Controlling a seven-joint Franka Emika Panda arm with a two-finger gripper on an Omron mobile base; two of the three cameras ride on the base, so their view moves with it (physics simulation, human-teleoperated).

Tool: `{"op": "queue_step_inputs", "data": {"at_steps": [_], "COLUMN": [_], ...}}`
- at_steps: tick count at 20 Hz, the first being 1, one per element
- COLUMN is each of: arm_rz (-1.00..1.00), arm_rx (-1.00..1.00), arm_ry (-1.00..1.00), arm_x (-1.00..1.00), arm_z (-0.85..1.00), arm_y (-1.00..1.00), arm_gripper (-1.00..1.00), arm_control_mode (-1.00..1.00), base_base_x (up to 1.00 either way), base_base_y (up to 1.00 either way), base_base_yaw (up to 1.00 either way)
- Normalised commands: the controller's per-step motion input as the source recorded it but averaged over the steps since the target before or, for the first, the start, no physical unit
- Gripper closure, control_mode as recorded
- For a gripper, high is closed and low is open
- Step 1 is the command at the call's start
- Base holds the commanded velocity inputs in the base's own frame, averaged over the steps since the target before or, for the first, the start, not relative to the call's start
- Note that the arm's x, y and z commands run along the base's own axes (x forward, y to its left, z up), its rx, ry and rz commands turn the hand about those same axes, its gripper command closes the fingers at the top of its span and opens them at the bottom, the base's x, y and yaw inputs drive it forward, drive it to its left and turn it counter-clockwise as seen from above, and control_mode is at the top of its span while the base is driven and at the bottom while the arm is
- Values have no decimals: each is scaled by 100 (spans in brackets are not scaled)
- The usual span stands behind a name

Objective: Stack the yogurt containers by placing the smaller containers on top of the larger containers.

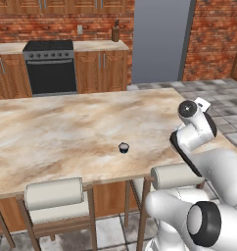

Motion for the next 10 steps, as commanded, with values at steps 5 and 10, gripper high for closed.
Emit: {"op": "queue_step_inputs", "data": {"at_steps": [5, 10], "arm_rz": [0, 0], "arm_rx": [1, 3], "arm_ry": [-2, -2], "arm_x": [0, 0], "arm_z": [-12, -5], "arm_y": [-2, -2], "arm_gripper": [100, 100], "arm_control_mode": [-100, -100], "base_base_x": [0, 0], "base_base_y": [0, 0], "base_base_yaw": [0, 0]}}
